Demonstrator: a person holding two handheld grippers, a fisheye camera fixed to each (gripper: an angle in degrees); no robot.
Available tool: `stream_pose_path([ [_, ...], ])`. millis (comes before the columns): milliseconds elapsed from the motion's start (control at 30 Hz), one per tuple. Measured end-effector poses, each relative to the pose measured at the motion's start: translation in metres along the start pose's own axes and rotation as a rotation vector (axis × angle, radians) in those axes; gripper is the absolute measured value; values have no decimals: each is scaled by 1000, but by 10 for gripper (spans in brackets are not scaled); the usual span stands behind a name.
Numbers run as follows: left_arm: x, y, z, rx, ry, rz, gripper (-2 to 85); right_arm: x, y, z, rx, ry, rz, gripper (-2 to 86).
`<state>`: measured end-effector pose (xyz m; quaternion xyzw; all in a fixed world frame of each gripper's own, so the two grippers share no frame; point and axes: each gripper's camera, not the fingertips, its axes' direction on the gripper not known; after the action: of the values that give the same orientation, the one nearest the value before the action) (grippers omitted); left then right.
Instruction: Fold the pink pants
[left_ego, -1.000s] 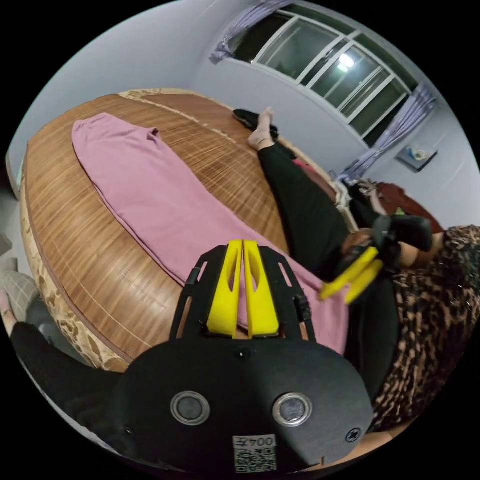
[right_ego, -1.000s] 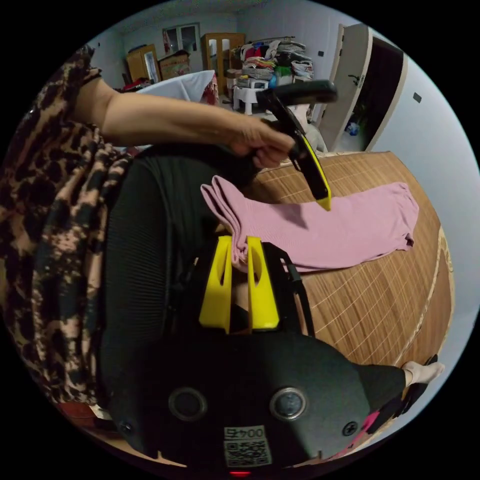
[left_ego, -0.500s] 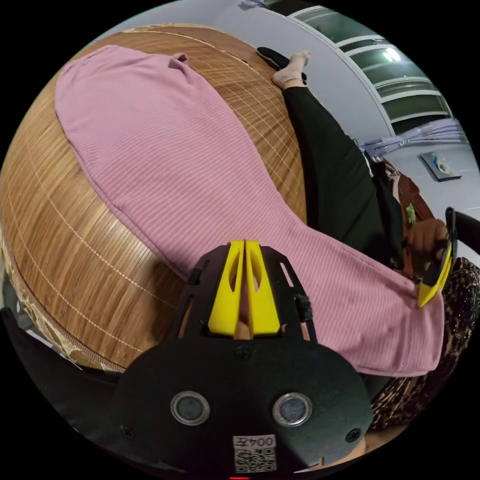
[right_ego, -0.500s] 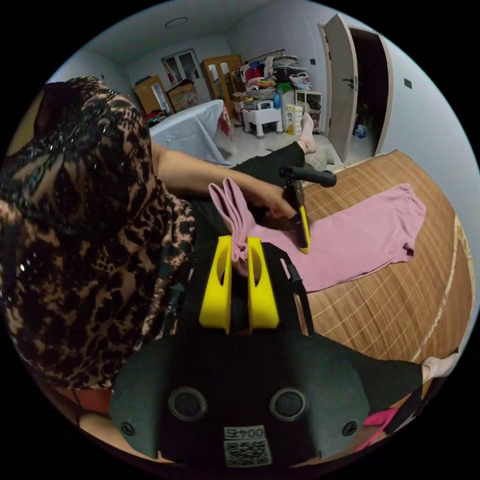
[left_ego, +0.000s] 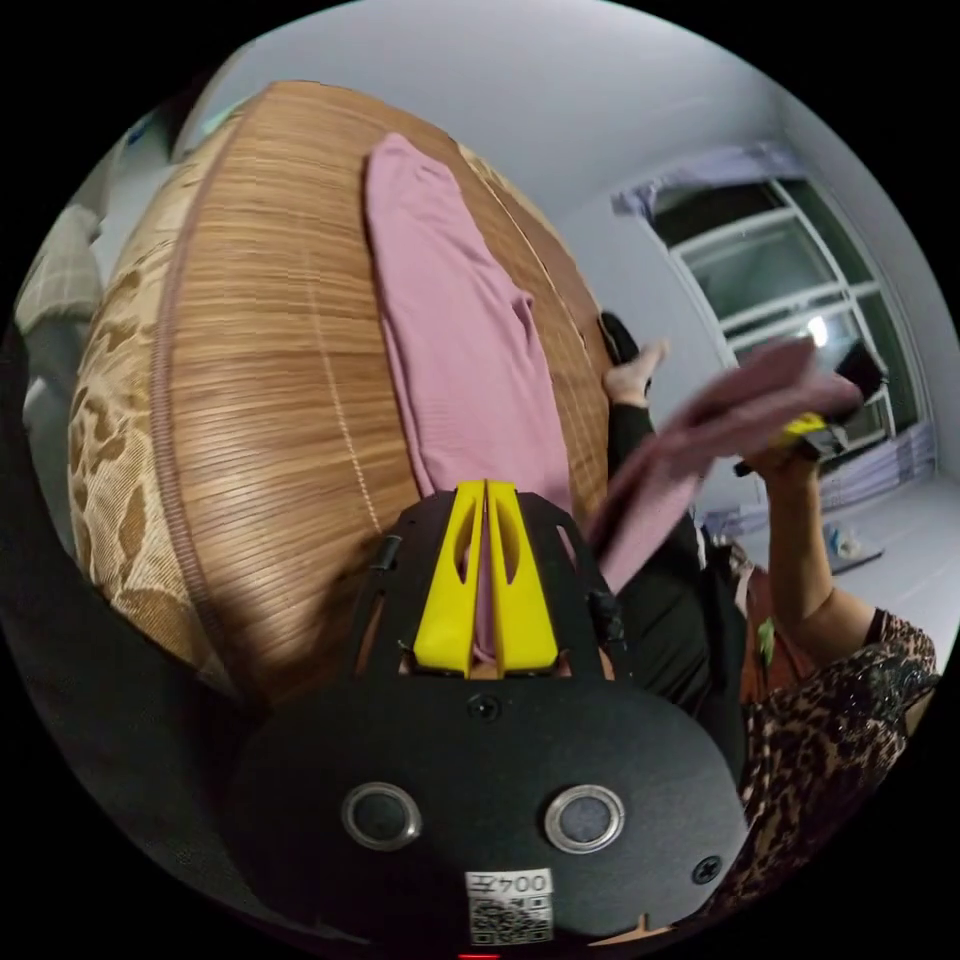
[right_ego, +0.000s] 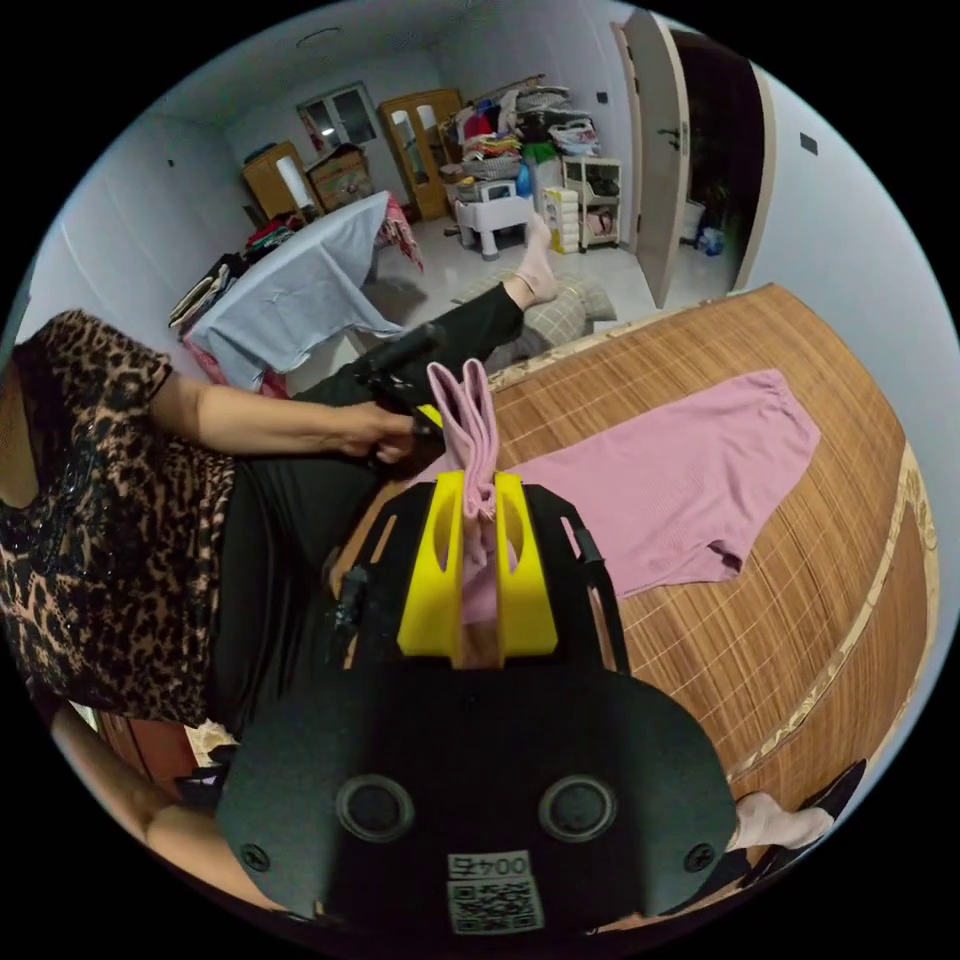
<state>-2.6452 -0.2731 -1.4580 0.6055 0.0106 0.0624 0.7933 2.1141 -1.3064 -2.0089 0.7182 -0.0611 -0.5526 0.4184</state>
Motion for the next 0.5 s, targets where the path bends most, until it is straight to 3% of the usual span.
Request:
stream_pose_path([
  [167, -23, 0, -11, 90, -16, -46, 1, 97, -8, 48, -132, 19, 72, 58],
  [500, -36, -10, 4, 43, -66, -31, 5, 206, 2, 112, -191, 1, 194, 66],
])
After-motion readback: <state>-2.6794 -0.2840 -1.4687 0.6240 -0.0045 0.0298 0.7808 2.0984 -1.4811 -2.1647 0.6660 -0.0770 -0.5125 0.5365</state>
